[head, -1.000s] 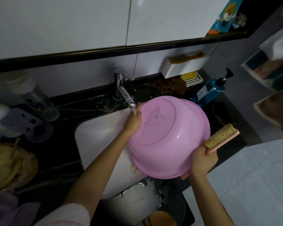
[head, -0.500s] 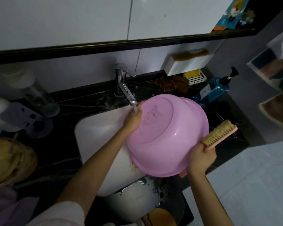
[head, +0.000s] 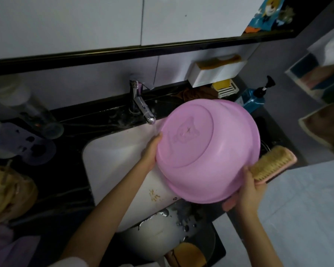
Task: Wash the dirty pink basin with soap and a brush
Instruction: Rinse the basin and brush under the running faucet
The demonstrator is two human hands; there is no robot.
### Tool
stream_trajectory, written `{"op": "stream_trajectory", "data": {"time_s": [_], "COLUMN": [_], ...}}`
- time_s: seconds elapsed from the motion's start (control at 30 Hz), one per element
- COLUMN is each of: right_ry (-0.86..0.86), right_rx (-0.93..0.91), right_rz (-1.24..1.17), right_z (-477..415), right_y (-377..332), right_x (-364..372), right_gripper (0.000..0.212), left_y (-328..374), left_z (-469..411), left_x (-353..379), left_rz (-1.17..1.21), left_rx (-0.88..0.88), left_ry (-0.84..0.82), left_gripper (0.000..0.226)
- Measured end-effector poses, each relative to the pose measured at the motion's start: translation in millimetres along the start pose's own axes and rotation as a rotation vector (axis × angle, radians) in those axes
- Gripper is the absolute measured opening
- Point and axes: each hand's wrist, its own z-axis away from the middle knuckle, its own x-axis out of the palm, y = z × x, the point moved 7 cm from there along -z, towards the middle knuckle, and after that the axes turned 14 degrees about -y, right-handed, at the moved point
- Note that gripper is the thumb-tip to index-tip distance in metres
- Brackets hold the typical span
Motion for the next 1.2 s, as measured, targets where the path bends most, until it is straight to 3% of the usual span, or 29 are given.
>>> {"op": "stream_trajectory", "data": {"time_s": [0.07, 0.17, 0.23, 0.3, 0.37, 0.47, 0.6, 0.67, 0.93, 1.1, 1.2], "right_ry": [-0.103, -0.130, -0.097, -0.081, -0.124, -0.193, -0.039, 0.045, 0.211, 0.016, -0.051], "right_rx": [0.025, -0.021, -0.050, -0.040, -0.003, 0.123, 0.179, 0.170, 0.036, 0.003, 0.000], "right_rz": [0.086, 0.124, 0.130, 0.132, 0.146, 0.154, 0.173, 0.145, -0.002, -0.015, 0.064], "right_z": [-12.7, -32.1, -46.7, -60.5, -73.0, -84.5, -71.0, -55.3, 4.6, 4.4, -10.5], "right_y": [-4.9, -21.6, -34.2, -43.7, -50.1, -42.4, -19.5, -7.3, 33.6, 25.2, 8.0], "right_x": [-6.8, -11.2, -14.3, -13.1, -7.5, 3.0, -2.1, -5.3, 1.1, -7.5, -12.5], "right_gripper": [0.009, 0.035, 0.023, 0.013, 0.025, 0.045, 0.020, 0.018, 0.026, 0.013, 0.011], "left_y": [-10.9, 10.7, 18.6, 22.6, 24.9, 38.6, 44.6, 39.4, -18.7, -10.6, -5.6], "left_z": [-26.6, -11.2, -9.2, -6.6, -10.3, -5.0, 0.5, 6.4, 49.0, 36.9, 22.8], "left_x": [-8.1, 10.9, 20.4, 21.0, 19.9, 27.7, 26.5, 24.3, 29.1, 29.6, 20.0], "left_rz": [0.010, -0.064, -0.059, -0.062, -0.062, -0.084, -0.072, 0.017, 0.226, 0.261, 0.205], "left_rx": [-0.010, 0.017, 0.054, 0.071, 0.092, 0.111, 0.085, 0.086, 0.162, 0.139, 0.123], "left_ry": [0.007, 0.005, -0.029, -0.011, -0.008, -0.044, 0.047, 0.025, 0.048, 0.035, 0.013], "left_gripper": [0.075, 0.058, 0.049, 0.057, 0.065, 0.054, 0.027, 0.020, 0.038, 0.040, 0.057]}}
